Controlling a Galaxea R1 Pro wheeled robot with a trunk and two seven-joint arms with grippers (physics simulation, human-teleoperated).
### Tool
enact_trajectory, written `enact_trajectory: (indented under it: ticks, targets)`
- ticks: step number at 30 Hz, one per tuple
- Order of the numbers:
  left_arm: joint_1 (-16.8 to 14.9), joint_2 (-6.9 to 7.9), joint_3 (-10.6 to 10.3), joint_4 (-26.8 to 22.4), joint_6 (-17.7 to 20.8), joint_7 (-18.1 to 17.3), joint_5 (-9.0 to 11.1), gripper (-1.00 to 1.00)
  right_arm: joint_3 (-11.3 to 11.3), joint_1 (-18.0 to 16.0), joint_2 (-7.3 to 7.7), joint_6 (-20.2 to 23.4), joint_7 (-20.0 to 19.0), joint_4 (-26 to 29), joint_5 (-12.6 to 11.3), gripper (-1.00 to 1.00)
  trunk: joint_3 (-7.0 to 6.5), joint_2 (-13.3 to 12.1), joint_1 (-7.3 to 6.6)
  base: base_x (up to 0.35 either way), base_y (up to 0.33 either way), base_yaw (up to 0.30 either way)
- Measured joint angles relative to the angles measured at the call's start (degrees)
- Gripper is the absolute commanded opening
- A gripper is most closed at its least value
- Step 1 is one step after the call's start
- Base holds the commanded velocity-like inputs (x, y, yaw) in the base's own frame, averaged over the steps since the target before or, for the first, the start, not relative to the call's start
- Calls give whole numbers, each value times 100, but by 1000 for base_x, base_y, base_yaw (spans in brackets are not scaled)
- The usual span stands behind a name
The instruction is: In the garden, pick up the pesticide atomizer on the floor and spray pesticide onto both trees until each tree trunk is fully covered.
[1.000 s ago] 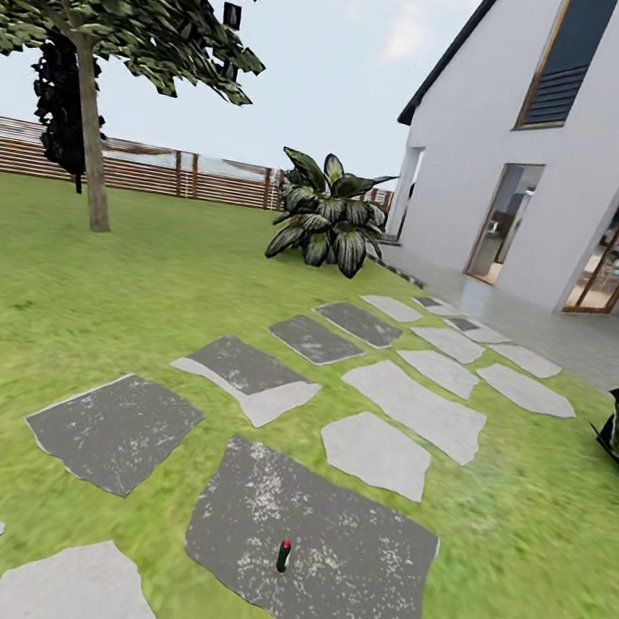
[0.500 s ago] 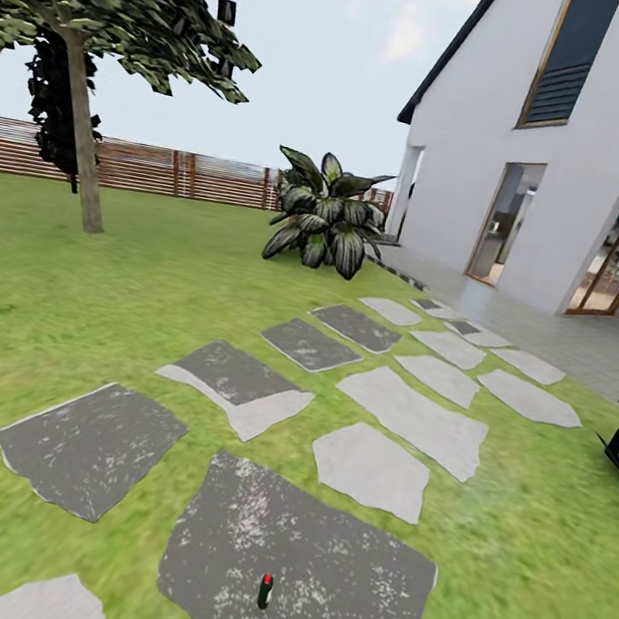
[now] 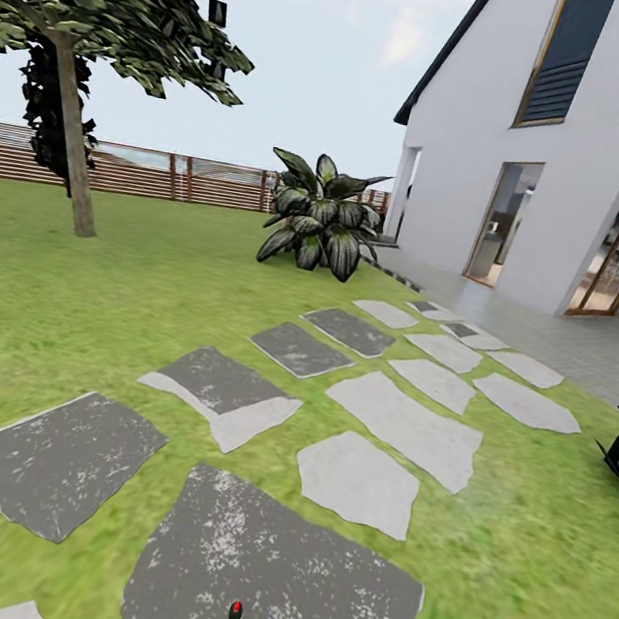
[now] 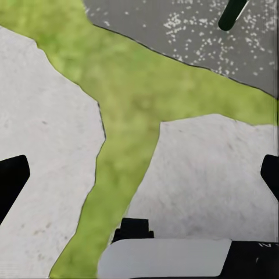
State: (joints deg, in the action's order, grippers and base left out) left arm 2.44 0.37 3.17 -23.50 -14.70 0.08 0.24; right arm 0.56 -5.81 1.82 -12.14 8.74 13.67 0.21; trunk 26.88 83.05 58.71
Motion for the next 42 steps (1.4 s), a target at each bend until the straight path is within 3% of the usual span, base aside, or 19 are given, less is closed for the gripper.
enact_trajectory:
  ticks: [19, 25, 26, 27, 31, 36, 38, 42]
  targets:
    - [0, -1, -17, -14, -11, 0, -7, 100, -14, -4, 71, 0, 20, 16, -1, 100, 0, 0, 2, 31, -92, 0]
    - [0, -1, -29, -34, -161, 0, -8, 100, -22, -5, 514, -12, 36, 56, 2, 100, 0, 0, 2, 1, -11, 0]
    - [0, -1, -28, -41, -358, 0, -5, 100, -28, -5, 785, -89, 36, 67, -5, 100, 0, 0, 2, 0, -2, 0]
    - [0, -1, -27, -43, -512, 0, -3, 100, -30, -5, 936, -194, 36, 71, -8, 100, 0, 0, 2, 0, -2, 0]
    - [0, -1, -15, -55, -792, 24, 10, 100, -22, -4, 1128, -492, 38, 73, 2, 100, 0, 0, 2, 0, 0, 0]
    - [0, -12, -19, -76, -839, 26, 11, 100, -27, -4, 1242, -554, 102, 71, 4, 100, 0, 0, 2, 0, 0, 0]
    - [0, -64, -32, -116, -851, 23, 5, 100, -33, -5, 1398, -564, 267, 71, 2, 100, 0, 0, 2, 0, 0, 0]
    - [0, -212, -45, -734, -883, 19, -8, 100, -42, -5, 2005, -571, 1170, 71, 0, 100, -1, 0, 2, 0, 0, 0]
